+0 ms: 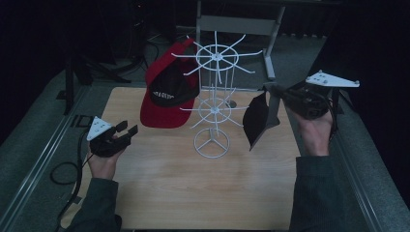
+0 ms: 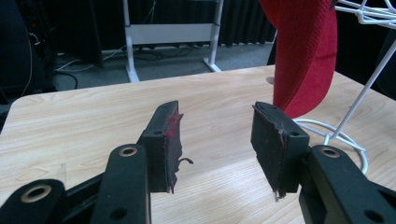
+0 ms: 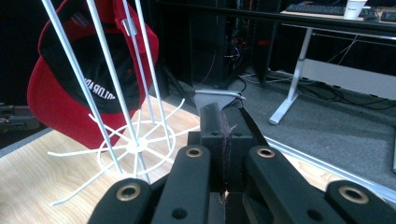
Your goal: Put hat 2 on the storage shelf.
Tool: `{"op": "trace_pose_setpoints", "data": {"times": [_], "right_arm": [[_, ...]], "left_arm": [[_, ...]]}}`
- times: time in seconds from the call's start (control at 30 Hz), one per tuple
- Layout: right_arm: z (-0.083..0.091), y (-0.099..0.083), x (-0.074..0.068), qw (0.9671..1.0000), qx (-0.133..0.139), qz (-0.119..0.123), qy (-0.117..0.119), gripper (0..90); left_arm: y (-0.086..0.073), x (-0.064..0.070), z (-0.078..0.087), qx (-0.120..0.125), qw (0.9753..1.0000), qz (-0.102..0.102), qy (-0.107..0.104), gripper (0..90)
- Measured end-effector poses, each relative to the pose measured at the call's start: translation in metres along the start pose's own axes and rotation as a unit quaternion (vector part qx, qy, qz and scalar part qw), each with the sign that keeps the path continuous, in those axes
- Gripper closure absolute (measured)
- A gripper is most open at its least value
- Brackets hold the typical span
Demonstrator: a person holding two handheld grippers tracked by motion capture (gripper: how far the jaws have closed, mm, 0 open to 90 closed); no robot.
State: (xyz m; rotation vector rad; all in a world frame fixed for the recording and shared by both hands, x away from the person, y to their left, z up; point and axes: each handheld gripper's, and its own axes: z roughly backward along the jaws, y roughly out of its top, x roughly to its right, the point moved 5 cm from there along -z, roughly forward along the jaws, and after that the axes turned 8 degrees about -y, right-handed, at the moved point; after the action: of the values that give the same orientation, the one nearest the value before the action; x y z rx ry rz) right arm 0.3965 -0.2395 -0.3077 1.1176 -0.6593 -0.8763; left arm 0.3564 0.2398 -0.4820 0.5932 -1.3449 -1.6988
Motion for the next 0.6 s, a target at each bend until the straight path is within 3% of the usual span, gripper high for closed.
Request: {"op": "trace_pose_setpoints", "data": {"times": [0.6], "right_arm": [[0.003, 0.02, 0.001, 0.9999, 0.013, 0.006, -0.008, 89.8]], "left_arm": [[0.0, 0.0, 0.0, 0.0, 1.0, -0.002, 0.0, 52.8]]}}
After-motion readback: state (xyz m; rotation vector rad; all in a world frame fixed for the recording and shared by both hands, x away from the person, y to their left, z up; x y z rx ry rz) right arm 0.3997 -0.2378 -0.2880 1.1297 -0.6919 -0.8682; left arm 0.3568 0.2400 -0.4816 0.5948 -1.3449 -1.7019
